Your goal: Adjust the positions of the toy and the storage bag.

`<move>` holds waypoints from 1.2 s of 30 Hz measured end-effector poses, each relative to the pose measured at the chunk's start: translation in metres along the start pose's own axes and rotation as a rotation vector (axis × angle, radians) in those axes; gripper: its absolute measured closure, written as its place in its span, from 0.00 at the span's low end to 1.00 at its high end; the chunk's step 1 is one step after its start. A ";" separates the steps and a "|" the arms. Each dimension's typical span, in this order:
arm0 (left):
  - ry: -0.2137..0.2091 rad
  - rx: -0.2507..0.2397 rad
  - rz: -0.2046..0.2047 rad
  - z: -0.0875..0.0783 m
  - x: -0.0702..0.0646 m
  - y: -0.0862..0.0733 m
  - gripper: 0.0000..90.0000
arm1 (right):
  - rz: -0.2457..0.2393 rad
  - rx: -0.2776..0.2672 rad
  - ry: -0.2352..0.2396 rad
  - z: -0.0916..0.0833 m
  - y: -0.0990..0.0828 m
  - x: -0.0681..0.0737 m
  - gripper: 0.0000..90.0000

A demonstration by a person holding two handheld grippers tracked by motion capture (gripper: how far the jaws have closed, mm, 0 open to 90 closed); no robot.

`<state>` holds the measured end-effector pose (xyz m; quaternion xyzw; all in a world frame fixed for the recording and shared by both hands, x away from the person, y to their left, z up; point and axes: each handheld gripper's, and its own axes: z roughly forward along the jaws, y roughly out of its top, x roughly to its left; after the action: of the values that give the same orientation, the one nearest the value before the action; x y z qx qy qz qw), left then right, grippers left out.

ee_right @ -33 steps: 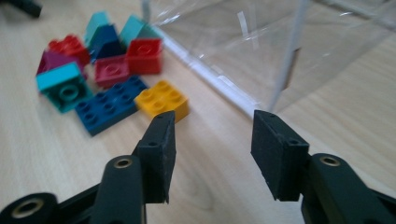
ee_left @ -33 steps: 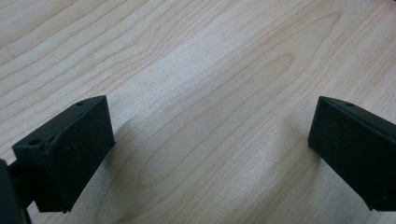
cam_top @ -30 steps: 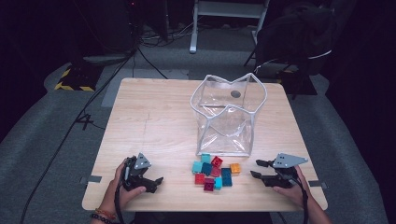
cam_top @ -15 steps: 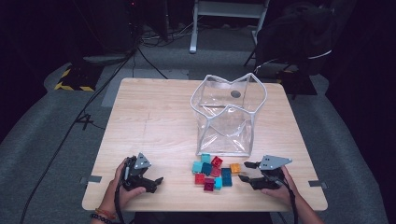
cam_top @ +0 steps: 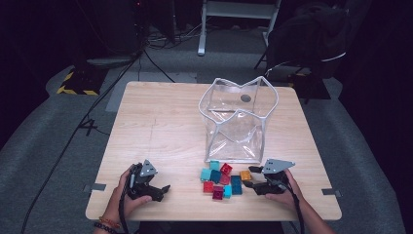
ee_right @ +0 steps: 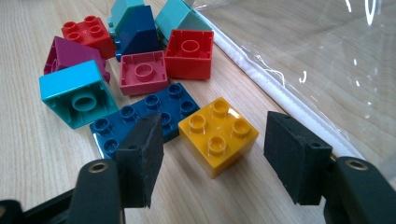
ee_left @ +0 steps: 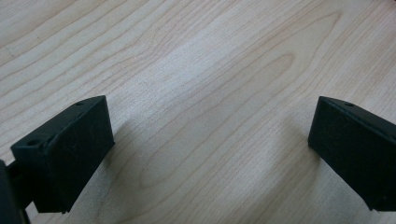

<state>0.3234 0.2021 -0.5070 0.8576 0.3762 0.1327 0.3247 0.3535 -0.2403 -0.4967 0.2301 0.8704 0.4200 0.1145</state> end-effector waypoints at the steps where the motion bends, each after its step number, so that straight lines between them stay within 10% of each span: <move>1: 0.001 -0.001 0.002 0.000 0.000 0.000 0.00 | 0.004 0.003 -0.001 0.002 0.000 0.000 0.43; 18: 0.013 -0.005 -0.019 -0.001 -0.002 -0.002 0.01 | 0.004 0.041 -0.018 0.014 0.001 -0.002 0.54; 36: 0.010 0.001 -0.007 -0.001 0.000 -0.001 0.00 | 0.086 0.032 -0.104 -0.014 -0.013 -0.014 0.66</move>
<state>0.3222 0.2032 -0.5069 0.8558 0.3809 0.1358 0.3227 0.3557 -0.2639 -0.4983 0.2903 0.8592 0.3982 0.1378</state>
